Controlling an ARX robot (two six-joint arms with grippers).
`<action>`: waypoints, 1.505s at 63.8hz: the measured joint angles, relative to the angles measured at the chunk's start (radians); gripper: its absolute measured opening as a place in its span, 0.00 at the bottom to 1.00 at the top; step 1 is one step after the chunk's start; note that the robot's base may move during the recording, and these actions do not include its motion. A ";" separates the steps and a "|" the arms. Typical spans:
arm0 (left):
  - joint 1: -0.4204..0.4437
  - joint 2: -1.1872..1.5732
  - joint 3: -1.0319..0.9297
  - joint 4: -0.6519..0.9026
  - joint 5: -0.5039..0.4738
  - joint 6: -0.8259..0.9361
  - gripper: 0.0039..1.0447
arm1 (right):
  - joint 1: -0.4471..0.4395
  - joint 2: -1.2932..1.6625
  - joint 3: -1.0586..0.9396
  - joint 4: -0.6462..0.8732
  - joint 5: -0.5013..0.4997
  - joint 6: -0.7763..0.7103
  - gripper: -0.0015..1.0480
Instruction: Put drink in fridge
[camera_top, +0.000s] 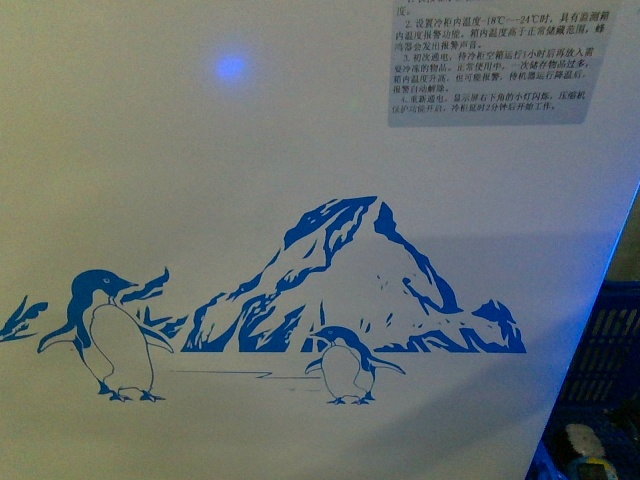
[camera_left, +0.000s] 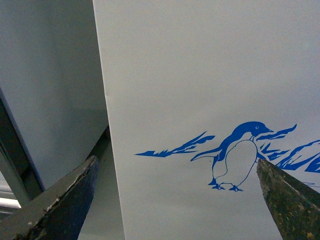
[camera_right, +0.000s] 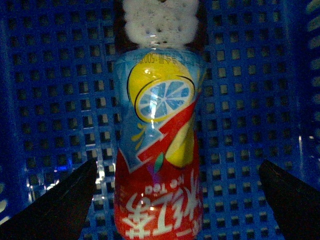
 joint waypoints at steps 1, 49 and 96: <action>0.000 0.000 0.000 0.000 0.000 0.000 0.92 | 0.003 0.014 0.019 -0.009 0.002 0.002 0.93; 0.000 0.000 0.000 0.000 0.000 0.000 0.92 | 0.028 0.273 0.419 -0.264 0.030 0.160 0.92; 0.000 0.000 0.000 0.000 0.000 0.000 0.92 | 0.019 -0.021 0.065 -0.121 -0.029 0.117 0.36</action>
